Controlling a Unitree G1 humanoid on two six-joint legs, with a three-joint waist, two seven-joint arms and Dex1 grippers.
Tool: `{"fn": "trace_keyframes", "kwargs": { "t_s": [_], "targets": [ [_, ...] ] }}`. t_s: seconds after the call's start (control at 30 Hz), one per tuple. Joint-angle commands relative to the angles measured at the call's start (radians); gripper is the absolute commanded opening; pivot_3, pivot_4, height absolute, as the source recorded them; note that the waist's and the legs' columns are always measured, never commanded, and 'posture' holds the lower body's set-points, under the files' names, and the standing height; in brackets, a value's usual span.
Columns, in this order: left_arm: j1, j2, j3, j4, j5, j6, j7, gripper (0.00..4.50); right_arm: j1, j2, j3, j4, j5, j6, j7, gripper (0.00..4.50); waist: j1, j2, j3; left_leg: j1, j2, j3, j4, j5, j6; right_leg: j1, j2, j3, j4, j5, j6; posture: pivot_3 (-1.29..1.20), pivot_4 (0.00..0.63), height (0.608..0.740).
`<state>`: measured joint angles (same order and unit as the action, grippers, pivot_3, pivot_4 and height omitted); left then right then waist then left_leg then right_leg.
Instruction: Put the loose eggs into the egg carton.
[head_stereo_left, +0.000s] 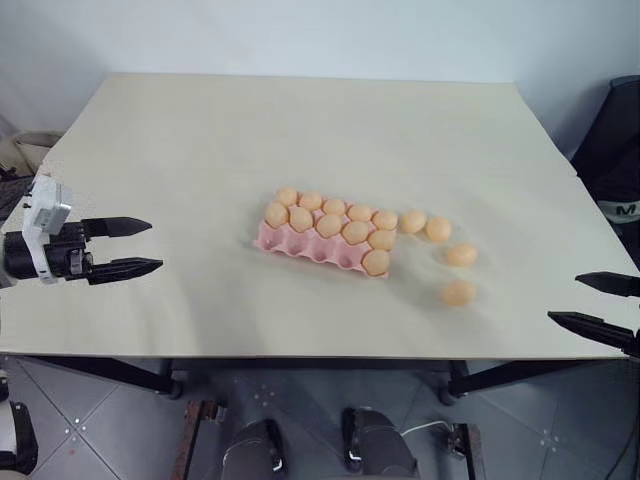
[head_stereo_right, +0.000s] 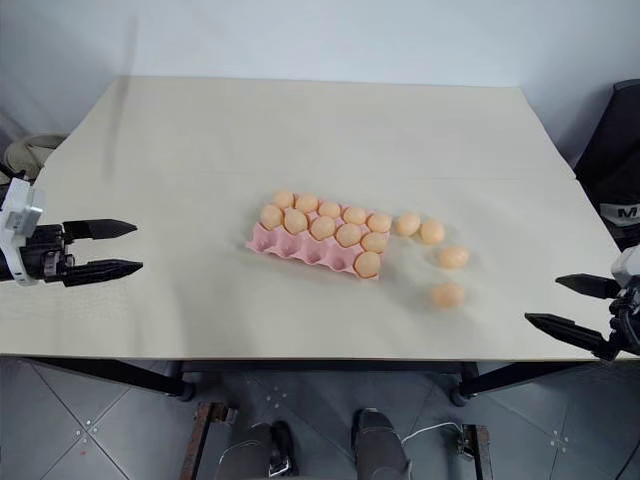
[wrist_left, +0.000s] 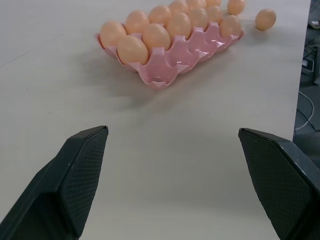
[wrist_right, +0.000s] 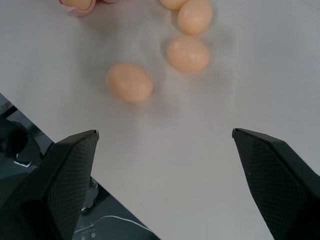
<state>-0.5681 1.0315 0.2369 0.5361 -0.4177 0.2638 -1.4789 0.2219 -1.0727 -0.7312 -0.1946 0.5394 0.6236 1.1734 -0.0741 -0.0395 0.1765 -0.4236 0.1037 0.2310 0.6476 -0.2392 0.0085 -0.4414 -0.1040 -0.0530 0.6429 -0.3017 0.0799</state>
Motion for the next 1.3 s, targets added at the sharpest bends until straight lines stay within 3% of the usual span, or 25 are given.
{"fn": "trace_keyframes", "kwargs": {
  "t_s": [0.03, 0.4, 0.57, 0.9, 1.13, 1.3],
  "targets": [
    [-0.058, 0.004, 0.005, 0.039, 0.013, -0.034, 0.007, 4.44, 0.005, 0.017, -0.053, -0.035, 0.019, 0.01, -0.012, 4.5, 0.001, 0.0, 0.0, 0.0, 0.0, 0.0, 0.0, 0.0, 0.0, 0.0, 0.0, 0.0, 0.0, 0.0, 0.0, 0.0, 0.15, 0.74],
    [-0.078, -0.034, 0.006, 0.074, 0.022, -0.167, 0.001, 4.44, -0.007, 0.063, -0.043, -0.16, 0.041, 0.126, -0.155, 4.5, -0.003, 0.0, 0.0, 0.0, -0.001, -0.001, 0.0, 0.0, 0.001, 0.001, -0.001, -0.001, 0.0, 0.001, 0.001, 0.0, 0.15, 0.74],
    [-0.095, -0.062, 0.037, 0.087, -0.082, -0.141, -0.126, 4.44, -0.026, 0.119, -0.036, -0.254, 0.103, 0.221, -0.254, 4.5, 0.0, 0.0, 0.0, 0.0, 0.0, -0.002, 0.001, 0.0, 0.001, 0.002, 0.0, -0.002, 0.0, 0.001, 0.001, 0.0, 0.15, 0.74],
    [-0.069, -0.038, -0.051, 0.064, -0.293, -0.23, -0.135, 4.44, -0.015, 0.247, -0.005, -0.433, 0.134, 0.279, -0.448, 4.5, 0.0, 0.0, 0.0, 0.0, 0.0, -0.003, 0.0, 0.0, 0.001, 0.003, 0.0, -0.002, 0.0, 0.001, 0.002, 0.0, 0.15, 0.74],
    [-0.059, -0.069, -0.129, 0.038, -0.394, -0.371, -0.135, 4.44, -0.063, 0.339, 0.134, -0.486, 0.103, 0.298, -0.628, 4.5, -0.002, 0.0, 0.0, 0.001, -0.001, -0.003, 0.001, 0.001, 0.002, 0.005, -0.001, -0.002, -0.001, 0.0, 0.0, 0.0, 0.15, 0.74],
    [-0.034, -0.053, -0.189, 0.018, -0.433, -0.416, -0.135, 4.44, -0.077, 0.406, 0.258, -0.489, -0.003, 0.224, -0.745, 4.5, -0.003, 0.0, 0.0, 0.0, -0.002, -0.003, -0.001, 0.001, 0.002, 0.006, -0.001, -0.003, -0.004, 0.0, 0.0, 0.0, 0.15, 0.74]
  ]
}}
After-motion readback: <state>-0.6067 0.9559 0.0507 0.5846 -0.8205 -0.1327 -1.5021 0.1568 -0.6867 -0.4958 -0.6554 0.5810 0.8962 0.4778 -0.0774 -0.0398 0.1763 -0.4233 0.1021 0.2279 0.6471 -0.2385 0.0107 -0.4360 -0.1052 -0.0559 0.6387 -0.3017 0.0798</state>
